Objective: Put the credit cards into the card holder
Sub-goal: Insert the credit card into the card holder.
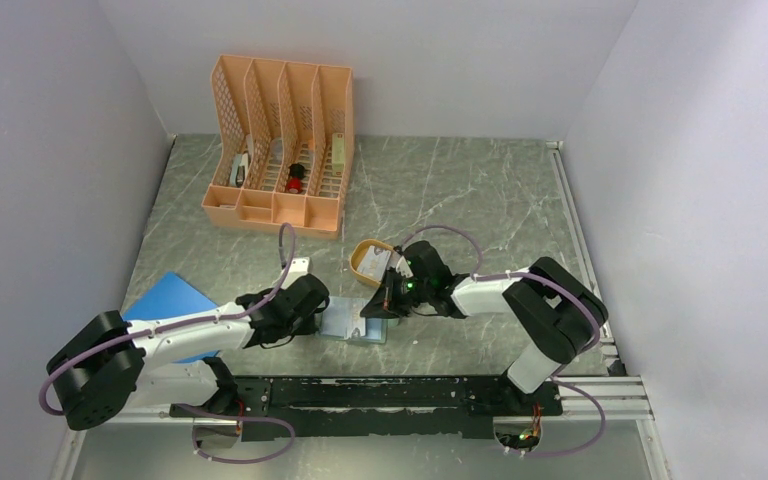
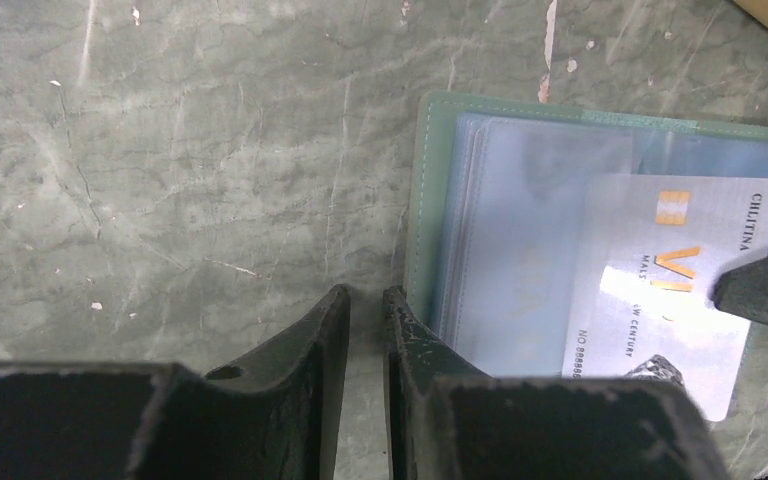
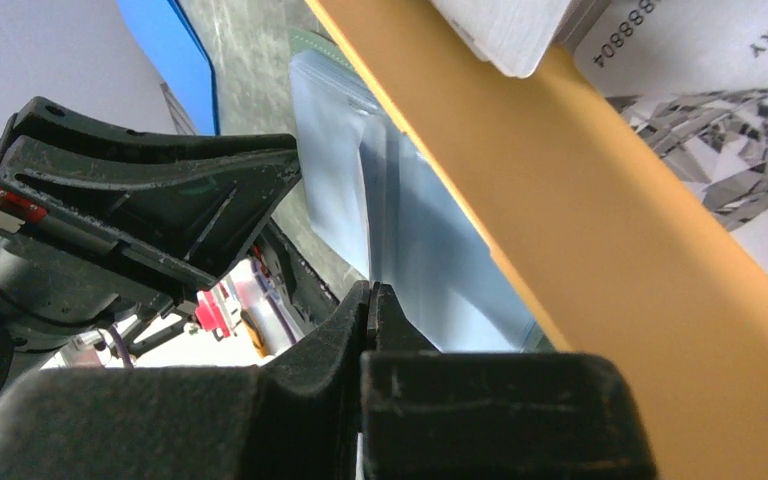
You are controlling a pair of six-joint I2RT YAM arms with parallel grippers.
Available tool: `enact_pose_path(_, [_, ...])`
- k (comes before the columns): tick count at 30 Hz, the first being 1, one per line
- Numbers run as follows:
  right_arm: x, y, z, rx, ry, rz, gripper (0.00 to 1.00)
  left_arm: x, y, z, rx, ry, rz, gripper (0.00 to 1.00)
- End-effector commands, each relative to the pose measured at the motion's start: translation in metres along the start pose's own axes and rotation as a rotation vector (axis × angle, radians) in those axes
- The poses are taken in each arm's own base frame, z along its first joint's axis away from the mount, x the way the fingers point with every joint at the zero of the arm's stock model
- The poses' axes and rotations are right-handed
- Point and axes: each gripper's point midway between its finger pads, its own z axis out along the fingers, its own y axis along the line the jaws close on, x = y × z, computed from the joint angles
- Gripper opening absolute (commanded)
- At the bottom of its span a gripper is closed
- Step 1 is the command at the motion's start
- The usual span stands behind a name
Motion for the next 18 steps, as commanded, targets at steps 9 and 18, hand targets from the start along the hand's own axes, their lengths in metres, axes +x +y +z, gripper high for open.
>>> enact_pose_path(9, [-0.018, -0.009, 0.006, 0.048, -0.095, 0.009, 0.00, 0.019, 0.006, 0.001, 0.008, 0.064, -0.013, 0.24])
enact_pose_path(18, [-0.017, -0.012, 0.012, 0.059, -0.096, 0.014, 0.00, 0.023, 0.005, 0.002, 0.024, 0.074, -0.020, 0.23])
